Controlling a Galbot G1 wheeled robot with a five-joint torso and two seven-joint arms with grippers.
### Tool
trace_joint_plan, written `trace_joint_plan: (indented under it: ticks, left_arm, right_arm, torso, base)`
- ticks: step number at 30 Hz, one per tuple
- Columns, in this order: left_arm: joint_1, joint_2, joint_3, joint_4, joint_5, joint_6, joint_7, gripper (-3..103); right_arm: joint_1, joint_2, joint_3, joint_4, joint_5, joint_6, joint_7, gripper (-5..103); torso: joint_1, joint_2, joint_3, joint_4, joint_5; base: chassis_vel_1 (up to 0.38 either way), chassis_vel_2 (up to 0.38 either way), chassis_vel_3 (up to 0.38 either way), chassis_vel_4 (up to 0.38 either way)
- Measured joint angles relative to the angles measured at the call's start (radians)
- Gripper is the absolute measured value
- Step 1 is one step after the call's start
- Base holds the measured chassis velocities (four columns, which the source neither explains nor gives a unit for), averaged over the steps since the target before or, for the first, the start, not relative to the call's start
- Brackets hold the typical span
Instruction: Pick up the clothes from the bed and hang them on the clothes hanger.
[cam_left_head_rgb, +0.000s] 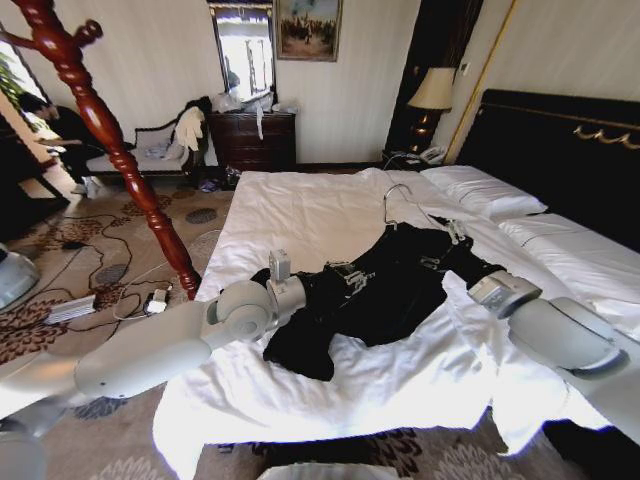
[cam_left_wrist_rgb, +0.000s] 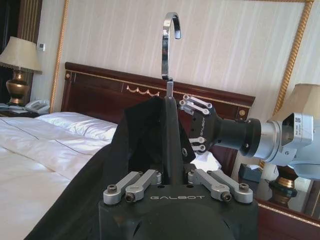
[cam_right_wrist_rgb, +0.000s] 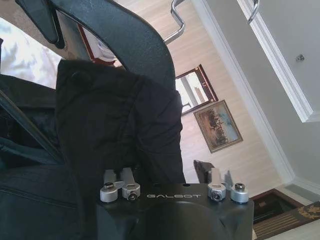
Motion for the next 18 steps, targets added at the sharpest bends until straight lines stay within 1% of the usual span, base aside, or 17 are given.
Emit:
trace_joint_plan:
  ticks: [1,3,4,6,7,10,18]
  left_arm:
    - [0.0,0.0,0.0,0.0,0.0,0.0,0.0,16]
    - [0.001,0.001,0.001,-0.003,-0.001,0.0,0.0,16]
    - [0.003,0.003,0.002,-0.005,-0.002,0.001,0.001,16]
    - [0.005,0.007,0.002,-0.006,-0.003,0.002,0.005,16]
    - [0.005,0.007,0.002,-0.006,-0.003,0.002,0.005,16]
    - [0.012,0.003,0.001,-0.008,-0.004,0.002,0.005,16]
    - [0.017,0.0,0.01,-0.013,0.001,0.003,-0.003,16]
  right_arm:
    - [0.0,0.0,0.0,0.0,0.0,0.0,0.0,61]
    - [0.001,0.001,0.0,-0.001,-0.008,0.001,-0.001,49]
    - [0.002,0.001,0.0,-0.002,-0.012,0.003,-0.002,49]
    - [0.001,0.001,0.0,-0.004,-0.025,0.008,-0.005,38]
    - [0.001,0.001,0.0,-0.004,-0.025,0.008,-0.005,38]
    - [-0.006,0.007,0.0,-0.004,-0.046,0.014,-0.008,23]
    - [-0.023,0.021,0.003,-0.005,-0.057,0.03,-0.012,22]
  torso:
    - [0.0,0.0,0.0,0.0,0.0]
    - [0.0,0.0,0.0,0.0,0.0]
    - [0.0,0.0,0.0,0.0,0.0]
    - [0.0,0.0,0.0,0.0002,0.0]
    - [0.0,0.0,0.0,0.0002,0.0]
    - [0.0,0.0,0.0,0.0001,-0.0001]
    - [0.0,0.0,0.0,0.0,0.0]
  base:
    - [0.0,0.0,0.0,0.0]
    - [0.0,0.0,0.0,0.0]
    - [0.0,0.0,0.0,0.0]
    - [0.0,0.0,0.0,0.0]
    - [0.0,0.0,0.0,0.0]
    - [0.0,0.0,0.0,0.0]
    - [0.0,0.0,0.0,0.0]
